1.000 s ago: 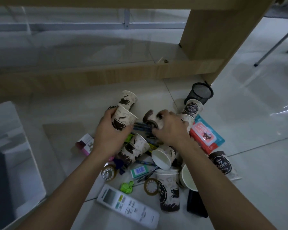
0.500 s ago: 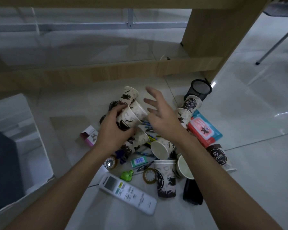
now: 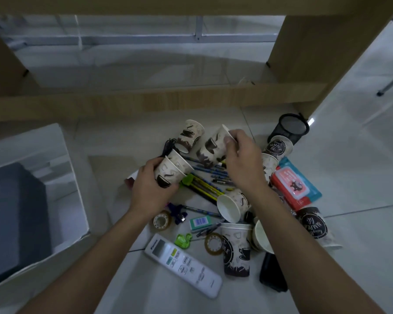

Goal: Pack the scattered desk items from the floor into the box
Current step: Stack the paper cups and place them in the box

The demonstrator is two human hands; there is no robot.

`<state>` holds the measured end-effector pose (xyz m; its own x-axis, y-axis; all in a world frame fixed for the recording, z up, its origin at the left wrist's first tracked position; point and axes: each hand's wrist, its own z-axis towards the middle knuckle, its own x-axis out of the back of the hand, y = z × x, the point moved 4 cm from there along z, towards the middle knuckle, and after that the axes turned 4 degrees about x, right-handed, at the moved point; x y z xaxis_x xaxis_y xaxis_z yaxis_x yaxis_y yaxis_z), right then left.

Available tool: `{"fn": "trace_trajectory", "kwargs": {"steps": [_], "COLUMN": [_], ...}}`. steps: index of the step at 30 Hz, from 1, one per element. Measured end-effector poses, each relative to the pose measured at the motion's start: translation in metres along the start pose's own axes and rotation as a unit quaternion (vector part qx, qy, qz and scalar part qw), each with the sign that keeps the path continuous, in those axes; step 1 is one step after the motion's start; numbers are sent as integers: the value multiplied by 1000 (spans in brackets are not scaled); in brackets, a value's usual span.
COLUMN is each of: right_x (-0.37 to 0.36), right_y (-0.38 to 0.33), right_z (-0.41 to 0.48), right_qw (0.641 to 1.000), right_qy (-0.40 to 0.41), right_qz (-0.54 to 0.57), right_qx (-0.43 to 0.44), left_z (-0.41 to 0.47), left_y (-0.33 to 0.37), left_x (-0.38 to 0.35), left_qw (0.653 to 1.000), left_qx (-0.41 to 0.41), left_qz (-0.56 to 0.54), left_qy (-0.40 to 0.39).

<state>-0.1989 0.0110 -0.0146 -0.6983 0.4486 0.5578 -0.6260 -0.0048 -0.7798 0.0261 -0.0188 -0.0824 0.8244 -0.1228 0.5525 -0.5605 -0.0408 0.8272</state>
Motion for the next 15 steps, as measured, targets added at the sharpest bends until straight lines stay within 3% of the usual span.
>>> {"fn": "trace_trajectory", "kwargs": {"steps": [2,7,9,12,15], "right_x": [-2,-39,-48,-51,-60], "right_y": [-10,-7,-1,15,40], "right_z": [2,-20,-21,0,38], "right_qw": [1000,979,976,977,989], "right_qy": [-12,-173,-164,-75,-63], "right_qz": [13,109,140,185,91], "right_qx": [21,-17,-27,-74,-99], "left_z": [-4,-3,2,14,27], "left_y": [5,19,21,18,13], "left_x": [-8,-21,-23,-21,-19], "left_qw": [1000,999,999,999,1000], "left_qx": [-19,-40,-35,-10,7], "left_qz": [-7,-24,-28,-29,-30], "left_qy": [-19,-25,-27,-13,5]}}
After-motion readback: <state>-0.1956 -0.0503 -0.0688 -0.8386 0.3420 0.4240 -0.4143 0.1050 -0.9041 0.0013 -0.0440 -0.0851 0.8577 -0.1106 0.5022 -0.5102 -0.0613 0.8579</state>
